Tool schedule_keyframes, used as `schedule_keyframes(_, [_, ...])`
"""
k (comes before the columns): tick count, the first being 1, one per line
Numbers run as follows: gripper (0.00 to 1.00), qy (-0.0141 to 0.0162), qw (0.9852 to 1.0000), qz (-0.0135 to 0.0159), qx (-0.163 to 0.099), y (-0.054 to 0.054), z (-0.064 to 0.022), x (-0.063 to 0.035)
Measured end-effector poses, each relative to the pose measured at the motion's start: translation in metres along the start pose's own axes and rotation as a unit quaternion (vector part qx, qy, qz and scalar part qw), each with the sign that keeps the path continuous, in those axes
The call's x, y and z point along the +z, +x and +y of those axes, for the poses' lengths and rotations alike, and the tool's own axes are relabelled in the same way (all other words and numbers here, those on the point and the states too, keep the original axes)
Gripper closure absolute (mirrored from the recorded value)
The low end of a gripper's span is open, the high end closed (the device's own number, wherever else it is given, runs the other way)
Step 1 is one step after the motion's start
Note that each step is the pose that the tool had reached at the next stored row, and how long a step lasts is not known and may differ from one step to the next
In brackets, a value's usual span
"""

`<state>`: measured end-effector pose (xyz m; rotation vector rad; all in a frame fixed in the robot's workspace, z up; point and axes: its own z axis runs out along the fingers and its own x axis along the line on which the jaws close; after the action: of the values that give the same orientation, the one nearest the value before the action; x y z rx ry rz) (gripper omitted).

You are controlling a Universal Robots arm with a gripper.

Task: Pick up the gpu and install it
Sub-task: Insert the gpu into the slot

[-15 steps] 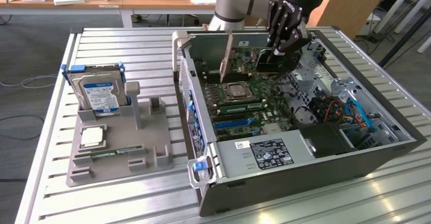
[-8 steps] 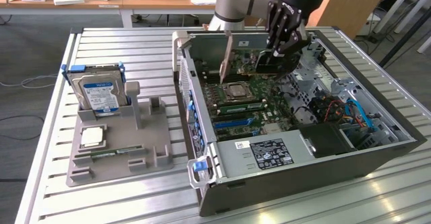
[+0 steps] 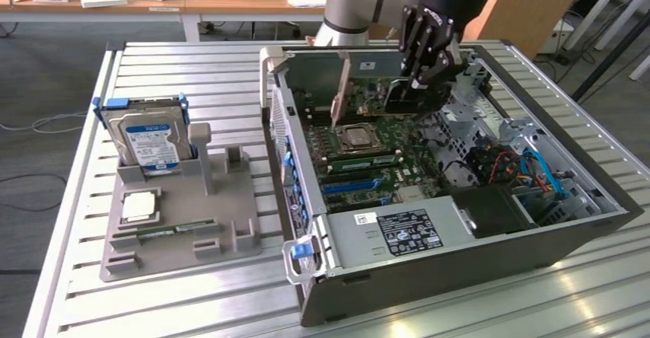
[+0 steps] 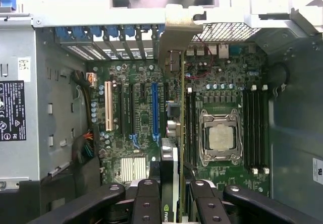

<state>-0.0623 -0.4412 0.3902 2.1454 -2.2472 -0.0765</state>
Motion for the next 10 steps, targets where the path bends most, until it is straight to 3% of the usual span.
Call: schedule_keyframes(10, [0.73, -0.0001, 0.9999, 0.0007, -0.011, 0.0000, -0.0004, 0.0059])
